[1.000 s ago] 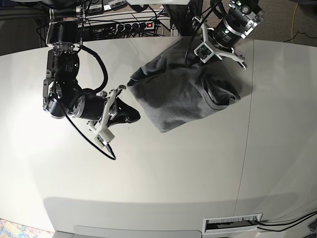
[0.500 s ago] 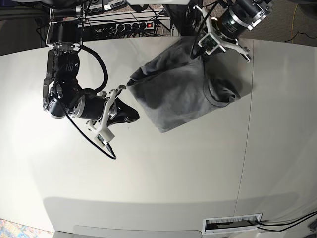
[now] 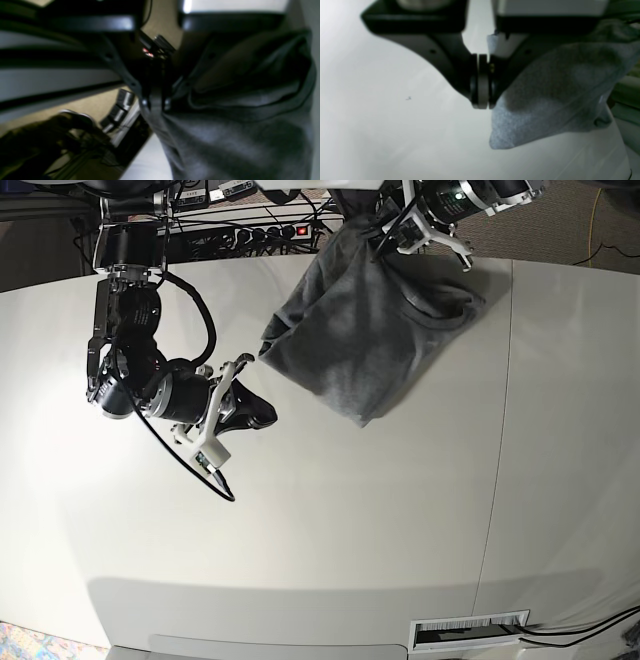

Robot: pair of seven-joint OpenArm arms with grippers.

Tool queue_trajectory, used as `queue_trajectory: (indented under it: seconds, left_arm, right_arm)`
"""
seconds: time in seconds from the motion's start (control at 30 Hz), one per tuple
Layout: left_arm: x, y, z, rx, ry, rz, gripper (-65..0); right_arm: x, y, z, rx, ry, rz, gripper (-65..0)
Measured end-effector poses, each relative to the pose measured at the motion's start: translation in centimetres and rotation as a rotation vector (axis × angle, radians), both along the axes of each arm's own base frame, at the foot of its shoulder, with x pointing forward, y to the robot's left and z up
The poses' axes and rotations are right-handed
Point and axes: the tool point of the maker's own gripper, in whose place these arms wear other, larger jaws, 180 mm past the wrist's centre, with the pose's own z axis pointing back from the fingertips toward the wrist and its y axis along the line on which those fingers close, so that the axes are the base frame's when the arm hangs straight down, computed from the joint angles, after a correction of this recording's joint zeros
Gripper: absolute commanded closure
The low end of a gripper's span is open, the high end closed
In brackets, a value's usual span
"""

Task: Fold the T-shirt properly
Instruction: 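Grasp the bundle's edge with the left gripper and lift it slightly, then drag the grey bundle with the left gripper away from the right gripper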

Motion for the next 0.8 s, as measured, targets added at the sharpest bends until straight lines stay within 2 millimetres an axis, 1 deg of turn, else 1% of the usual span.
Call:
queue_trajectory:
  seconds: [0.17, 0.2, 0.23, 0.27, 0.3, 0.33, 0.43, 0.63, 0.8]
  left_arm:
    - [-0.1, -0.5, 0.6, -0.040, -0.012, -0.021, 0.0]
    - [-0.2, -0.7, 0.5, -0.061, -0.013, -0.030, 0.0]
    - [-0.2, -0.7, -0.2, -0.064, 0.000, -0.039, 0.0]
    - [-0.3, -0.5, -1.3, -0.040, 0.019, -0.045, -0.5]
    - [-0.2, -0.2, -2.3, -0.020, 0.026, -0.042, -3.4]
    - [0.2, 0.0, -2.9, -0.006, 0.021, -0.036, -3.9]
    - [2.6, 0.7, -4.1, -0.003, -0.006, 0.021, -3.9]
    - [5.9, 2.1, -7.2, 0.050, -0.011, 0.035, -4.0]
    - [8.7, 2.5, -9.0, 0.001, -0.038, 0.056, -4.0]
  right_arm:
    - [0.0, 0.0, 0.0, 0.000, 0.000, 0.000, 0.0]
    - [0.0, 0.0, 0.0, 0.000, 0.000, 0.000, 0.0]
    - [0.0, 0.0, 0.0, 0.001, -0.001, 0.000, 0.0]
    - [0.0, 0.0, 0.1, 0.003, 0.000, 0.001, 0.0]
    - [0.0, 0.0, 0.1, 0.004, 0.000, 0.001, 0.0]
    - [0.0, 0.1, 0.2, 0.011, -0.001, 0.003, 0.0]
    - [0.0, 0.2, 0.2, 0.014, -0.001, 0.004, 0.0]
    - [-0.2, 0.7, 0.7, 0.053, -0.001, 0.016, 0.0]
    - [-0.2, 0.7, 0.8, 0.061, -0.001, 0.018, 0.0]
